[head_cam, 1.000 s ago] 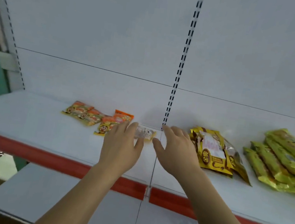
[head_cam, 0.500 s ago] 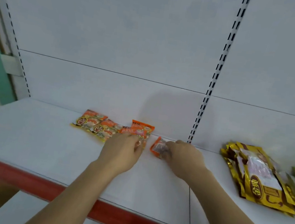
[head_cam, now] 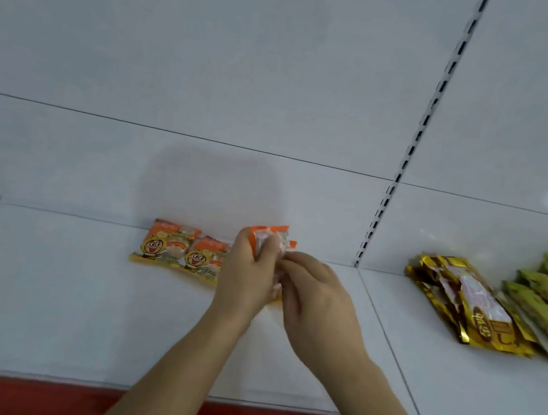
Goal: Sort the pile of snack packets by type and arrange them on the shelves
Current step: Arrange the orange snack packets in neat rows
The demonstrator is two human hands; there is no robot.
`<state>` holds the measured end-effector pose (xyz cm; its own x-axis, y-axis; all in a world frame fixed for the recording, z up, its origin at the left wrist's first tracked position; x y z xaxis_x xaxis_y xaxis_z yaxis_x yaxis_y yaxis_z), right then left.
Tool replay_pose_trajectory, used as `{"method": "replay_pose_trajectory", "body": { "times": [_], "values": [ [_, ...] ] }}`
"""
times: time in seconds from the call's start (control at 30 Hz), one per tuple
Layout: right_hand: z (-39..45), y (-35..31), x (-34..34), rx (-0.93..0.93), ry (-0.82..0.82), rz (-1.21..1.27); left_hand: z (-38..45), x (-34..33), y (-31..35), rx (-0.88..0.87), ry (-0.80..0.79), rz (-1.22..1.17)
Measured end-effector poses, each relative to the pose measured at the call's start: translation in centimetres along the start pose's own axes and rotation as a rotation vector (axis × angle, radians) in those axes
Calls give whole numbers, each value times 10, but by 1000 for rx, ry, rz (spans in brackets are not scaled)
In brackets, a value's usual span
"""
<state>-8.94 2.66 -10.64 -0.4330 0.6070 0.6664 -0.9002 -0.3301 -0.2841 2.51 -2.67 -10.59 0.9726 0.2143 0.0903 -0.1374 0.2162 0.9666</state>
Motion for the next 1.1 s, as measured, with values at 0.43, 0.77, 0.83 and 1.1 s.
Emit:
{"method": "replay_pose_trajectory", "body": {
  "times": [0.43, 0.77, 0.83, 1.1],
  "values": [
    [14, -18, -60, -462, -339, -343, 33, 108, -35, 29, -23, 126],
    [11, -15, -19, -485, 215, 81, 31, 82, -29, 111, -162, 27],
    [15, -27, -16, -446, 311, 241, 31, 74, -24, 174, -170, -43],
    [4, -42, -36, -62, 59, 309, 42, 50, -22, 143, -170, -160]
  ]
}}
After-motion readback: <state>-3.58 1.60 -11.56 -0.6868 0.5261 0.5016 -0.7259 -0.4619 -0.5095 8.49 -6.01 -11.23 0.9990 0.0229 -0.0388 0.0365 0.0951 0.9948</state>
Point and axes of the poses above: each hand's wrist, its own z-axis towards the middle knuckle, its own x-axis out of the back of the hand, y = z × x, the point moved 2 cm from there along z, towards the middle knuckle, and after that the axes turned 6 degrees about y, right-handed, at the moved point
